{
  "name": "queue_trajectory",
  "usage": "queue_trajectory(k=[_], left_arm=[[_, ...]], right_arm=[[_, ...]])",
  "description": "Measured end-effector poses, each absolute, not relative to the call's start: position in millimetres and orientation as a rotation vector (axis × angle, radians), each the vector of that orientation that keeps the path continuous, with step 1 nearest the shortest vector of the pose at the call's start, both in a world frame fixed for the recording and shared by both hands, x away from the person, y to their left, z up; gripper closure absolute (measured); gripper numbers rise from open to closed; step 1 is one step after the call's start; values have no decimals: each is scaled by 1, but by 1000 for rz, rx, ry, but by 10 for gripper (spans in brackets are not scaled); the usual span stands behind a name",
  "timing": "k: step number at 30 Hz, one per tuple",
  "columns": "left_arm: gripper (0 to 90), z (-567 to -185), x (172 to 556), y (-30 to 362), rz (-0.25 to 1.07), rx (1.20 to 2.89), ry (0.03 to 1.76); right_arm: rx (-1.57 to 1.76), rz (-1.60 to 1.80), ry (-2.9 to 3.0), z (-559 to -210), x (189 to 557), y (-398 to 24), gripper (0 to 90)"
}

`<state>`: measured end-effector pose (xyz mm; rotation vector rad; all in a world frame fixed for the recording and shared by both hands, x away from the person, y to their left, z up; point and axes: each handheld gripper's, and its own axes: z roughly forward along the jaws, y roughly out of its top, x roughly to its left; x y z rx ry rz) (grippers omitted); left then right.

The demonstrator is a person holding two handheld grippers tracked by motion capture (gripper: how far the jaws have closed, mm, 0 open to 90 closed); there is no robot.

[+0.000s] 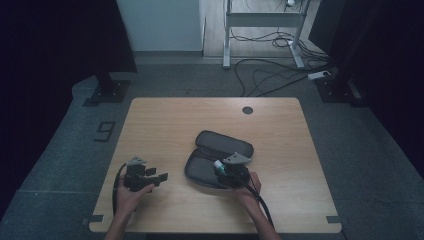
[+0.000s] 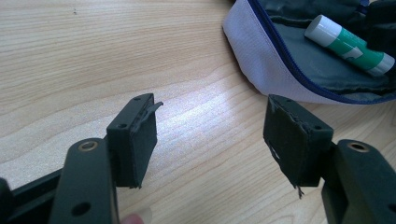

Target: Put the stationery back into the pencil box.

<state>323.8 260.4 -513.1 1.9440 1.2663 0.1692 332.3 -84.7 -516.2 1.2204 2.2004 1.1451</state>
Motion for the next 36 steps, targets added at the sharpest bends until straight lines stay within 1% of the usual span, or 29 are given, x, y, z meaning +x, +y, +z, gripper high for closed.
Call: queue_trajectory(k=[8, 17, 28, 36], left_arm=[[352, -513, 324, 261, 174, 1944, 1264], [352, -513, 324, 262, 175, 1944, 1268], [352, -515, 325, 263, 174, 1946, 1275], [351, -517, 325, 262, 169, 1953, 1276]], right_arm=[[1216, 1236, 2148, -506, 327, -95, 451], [1199, 1301, 2090, -496, 318, -122, 448], [1254, 1250, 2008, -504, 311, -170, 446], [1322, 1184, 1995, -520, 307, -200, 433]])
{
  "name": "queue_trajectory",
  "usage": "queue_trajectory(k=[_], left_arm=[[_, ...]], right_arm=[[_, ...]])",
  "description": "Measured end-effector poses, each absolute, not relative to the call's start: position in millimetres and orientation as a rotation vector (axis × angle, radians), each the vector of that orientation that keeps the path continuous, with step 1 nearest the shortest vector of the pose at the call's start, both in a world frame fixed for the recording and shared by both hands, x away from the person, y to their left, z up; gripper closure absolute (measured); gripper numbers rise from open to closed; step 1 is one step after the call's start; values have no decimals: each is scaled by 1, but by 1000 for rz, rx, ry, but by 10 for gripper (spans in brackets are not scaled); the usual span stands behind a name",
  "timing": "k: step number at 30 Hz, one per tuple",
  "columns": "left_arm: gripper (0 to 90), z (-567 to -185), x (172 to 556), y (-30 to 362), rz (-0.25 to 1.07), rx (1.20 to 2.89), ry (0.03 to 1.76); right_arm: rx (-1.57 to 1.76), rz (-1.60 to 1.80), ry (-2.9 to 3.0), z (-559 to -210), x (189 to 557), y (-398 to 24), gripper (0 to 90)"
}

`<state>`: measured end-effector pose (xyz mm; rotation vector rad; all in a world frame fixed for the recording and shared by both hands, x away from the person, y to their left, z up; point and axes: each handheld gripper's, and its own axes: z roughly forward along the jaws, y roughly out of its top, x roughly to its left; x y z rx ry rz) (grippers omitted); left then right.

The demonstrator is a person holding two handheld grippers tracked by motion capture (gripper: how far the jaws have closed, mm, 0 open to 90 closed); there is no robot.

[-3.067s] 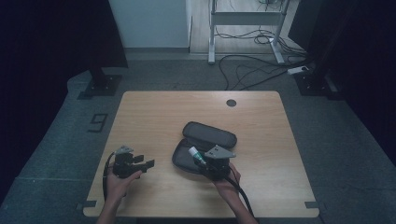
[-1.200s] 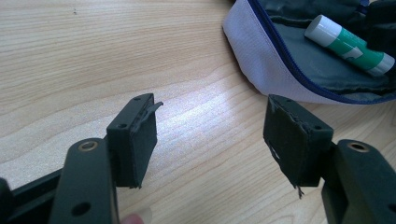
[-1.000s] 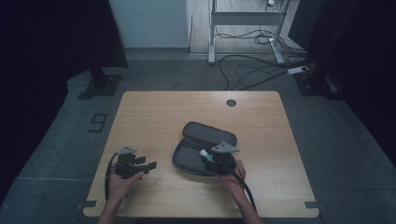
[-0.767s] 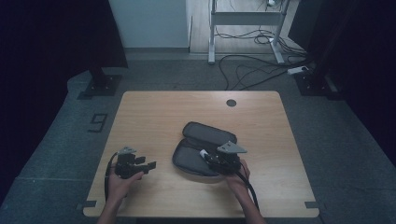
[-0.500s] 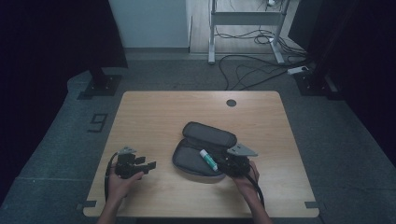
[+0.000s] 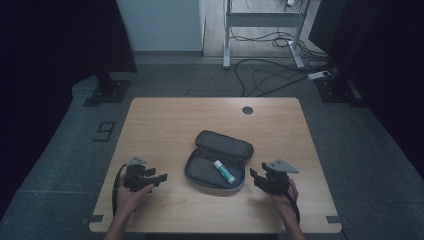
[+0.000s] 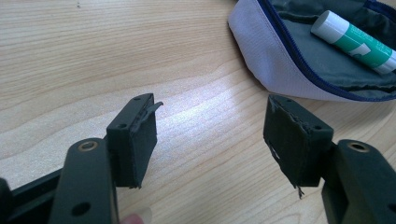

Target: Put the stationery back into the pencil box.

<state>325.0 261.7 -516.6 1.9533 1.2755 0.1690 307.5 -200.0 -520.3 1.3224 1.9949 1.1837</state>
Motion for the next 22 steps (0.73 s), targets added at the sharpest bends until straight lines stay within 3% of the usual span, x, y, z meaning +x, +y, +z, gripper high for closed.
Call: queue_trajectory(k=[9, 22], left_arm=[[350, -519, 326, 261, 166, 1959, 1282], [346, -520, 327, 260, 166, 1972, 1283]], right_arm=[[1399, 1137, 1973, -533, 308, -224, 430], [1404, 1141, 1965, -533, 309, -226, 426]])
